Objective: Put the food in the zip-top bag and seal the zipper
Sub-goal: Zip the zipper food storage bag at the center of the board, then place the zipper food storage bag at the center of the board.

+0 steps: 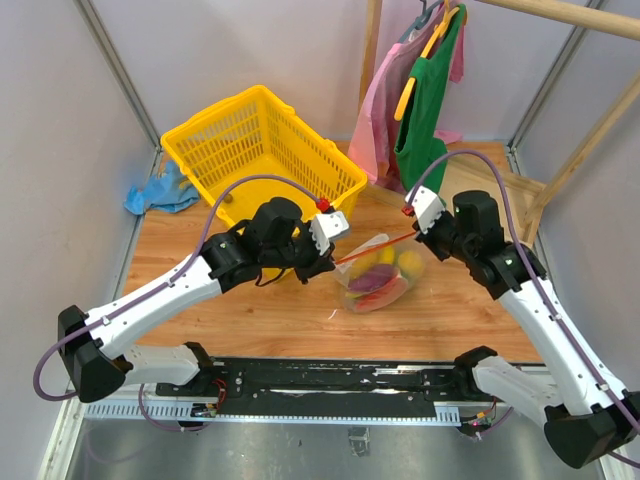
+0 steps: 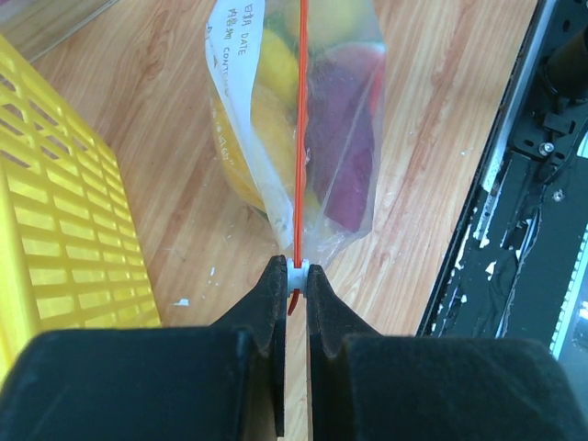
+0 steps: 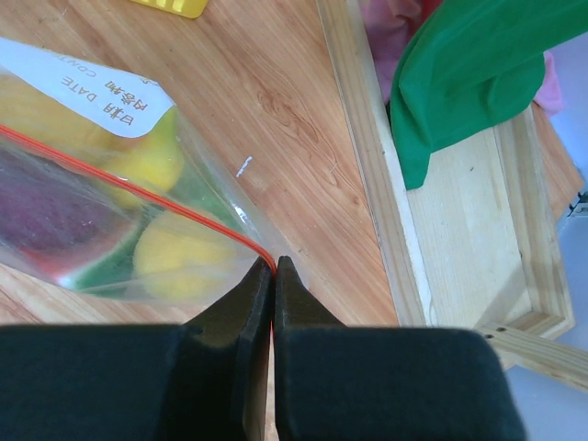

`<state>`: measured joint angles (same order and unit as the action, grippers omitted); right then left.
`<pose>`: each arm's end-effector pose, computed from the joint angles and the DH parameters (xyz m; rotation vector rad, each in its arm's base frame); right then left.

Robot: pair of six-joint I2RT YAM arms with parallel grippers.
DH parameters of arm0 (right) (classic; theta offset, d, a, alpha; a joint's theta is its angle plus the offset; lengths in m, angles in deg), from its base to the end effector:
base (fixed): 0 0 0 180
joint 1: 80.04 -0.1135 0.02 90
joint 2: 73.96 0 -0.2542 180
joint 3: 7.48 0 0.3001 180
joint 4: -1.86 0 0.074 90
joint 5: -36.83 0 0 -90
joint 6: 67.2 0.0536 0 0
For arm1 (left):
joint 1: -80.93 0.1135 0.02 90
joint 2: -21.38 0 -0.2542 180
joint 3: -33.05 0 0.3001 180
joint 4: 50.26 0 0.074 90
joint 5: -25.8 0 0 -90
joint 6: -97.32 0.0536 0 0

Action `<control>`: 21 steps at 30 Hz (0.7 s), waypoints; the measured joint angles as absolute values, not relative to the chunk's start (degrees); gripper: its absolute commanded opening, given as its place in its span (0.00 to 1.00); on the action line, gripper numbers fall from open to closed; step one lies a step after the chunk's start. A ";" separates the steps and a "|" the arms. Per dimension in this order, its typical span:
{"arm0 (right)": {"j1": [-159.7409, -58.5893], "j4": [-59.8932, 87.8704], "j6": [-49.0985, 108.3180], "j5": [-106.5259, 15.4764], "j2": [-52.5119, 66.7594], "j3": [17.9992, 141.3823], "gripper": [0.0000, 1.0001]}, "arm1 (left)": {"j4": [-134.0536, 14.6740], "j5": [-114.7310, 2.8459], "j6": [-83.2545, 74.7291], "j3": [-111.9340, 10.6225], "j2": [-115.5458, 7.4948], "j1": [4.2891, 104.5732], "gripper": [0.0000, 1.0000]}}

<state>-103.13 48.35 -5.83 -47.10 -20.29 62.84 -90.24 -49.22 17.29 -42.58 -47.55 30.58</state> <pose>0.2437 0.1101 0.3409 -0.9684 1.8508 0.0521 0.2011 -0.2643 0.3167 1.2429 1.8276 -0.6828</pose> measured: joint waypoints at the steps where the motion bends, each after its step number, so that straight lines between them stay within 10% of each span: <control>1: -103.09 48.22 -5.65 -47.08 -20.05 62.84 0.01 | -90.24 -49.66 17.12 -42.58 -47.55 30.58 0.03; 11: -101.99 40.59 1.36 -48.83 -14.52 62.84 0.05 | -89.34 -62.20 11.33 -46.14 -55.26 30.56 0.10; 21: -101.51 36.94 8.51 -51.10 -10.21 66.69 0.62 | -87.03 -76.10 6.24 -50.49 -58.52 30.47 0.50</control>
